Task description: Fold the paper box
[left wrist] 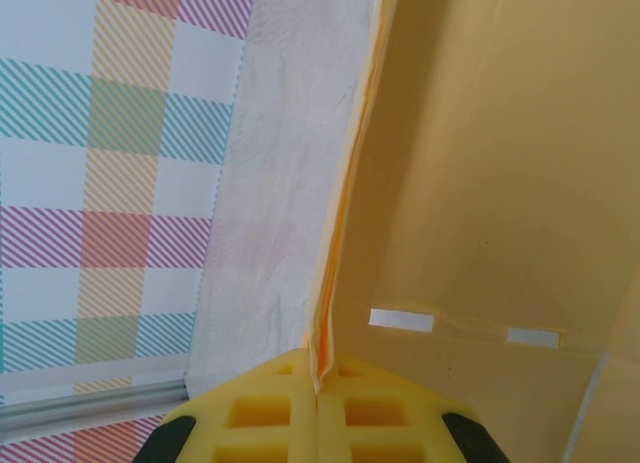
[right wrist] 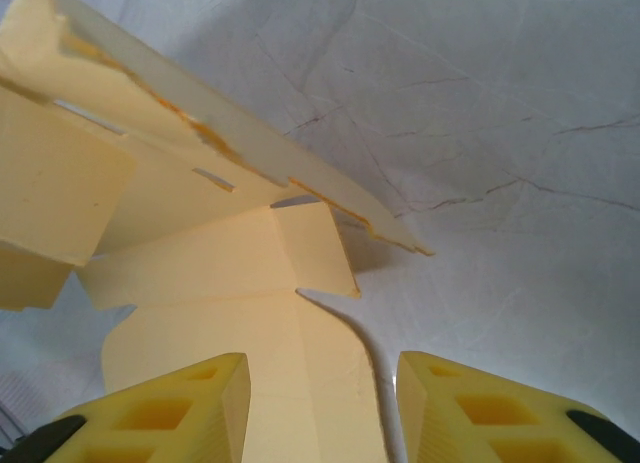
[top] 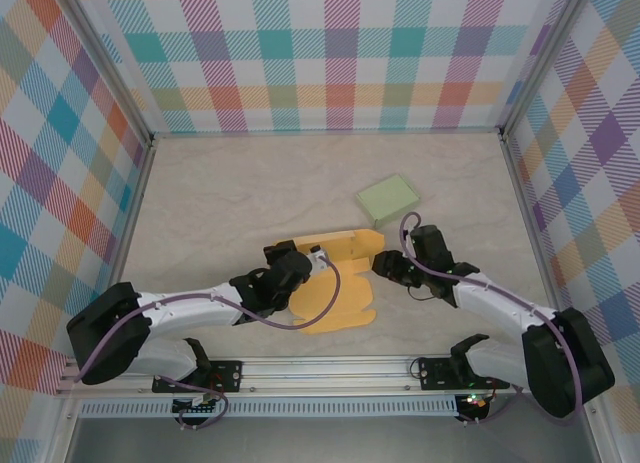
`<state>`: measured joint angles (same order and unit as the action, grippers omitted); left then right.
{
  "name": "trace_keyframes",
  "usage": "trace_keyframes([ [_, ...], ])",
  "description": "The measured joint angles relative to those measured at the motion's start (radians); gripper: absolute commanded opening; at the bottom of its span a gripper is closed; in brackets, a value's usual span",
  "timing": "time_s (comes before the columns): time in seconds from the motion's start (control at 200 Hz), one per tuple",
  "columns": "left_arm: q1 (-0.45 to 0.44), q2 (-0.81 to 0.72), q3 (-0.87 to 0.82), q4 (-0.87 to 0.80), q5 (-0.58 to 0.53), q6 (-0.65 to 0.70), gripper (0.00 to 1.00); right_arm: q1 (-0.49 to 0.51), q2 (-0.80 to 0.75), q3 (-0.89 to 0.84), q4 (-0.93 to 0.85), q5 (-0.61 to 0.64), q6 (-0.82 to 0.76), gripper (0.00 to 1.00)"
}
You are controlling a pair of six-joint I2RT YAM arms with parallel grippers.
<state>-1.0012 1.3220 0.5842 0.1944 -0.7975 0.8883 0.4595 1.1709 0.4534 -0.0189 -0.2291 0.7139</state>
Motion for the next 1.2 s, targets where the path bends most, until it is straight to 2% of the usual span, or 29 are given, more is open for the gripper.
trace_keyframes([
  [0.315, 0.0, 0.063, 0.0, 0.026, -0.024, 0.003, 0.0, 0.024, 0.144, 0.0, 0.145, 0.012, -0.004, 0.4],
  [0.595, 0.0, 0.082, 0.0, 0.031, -0.034, 0.003, 0.0, 0.033, 0.246, 0.03, 0.177, 0.039, -0.013, 0.4],
  [0.75, 0.0, 0.081, 0.0, 0.031, -0.034, 0.002, 0.0, 0.041, 0.277, 0.039, 0.225, 0.038, -0.014, 0.35],
  [0.865, 0.0, 0.068, 0.0, 0.031, -0.034, -0.003, 0.0, 0.063, 0.286, 0.045, 0.27, 0.031, -0.01, 0.31],
  [1.2, 0.0, 0.053, 0.0, 0.045, -0.034, -0.009, 0.0, 0.181, 0.322, 0.087, 0.336, 0.063, 0.032, 0.31],
])
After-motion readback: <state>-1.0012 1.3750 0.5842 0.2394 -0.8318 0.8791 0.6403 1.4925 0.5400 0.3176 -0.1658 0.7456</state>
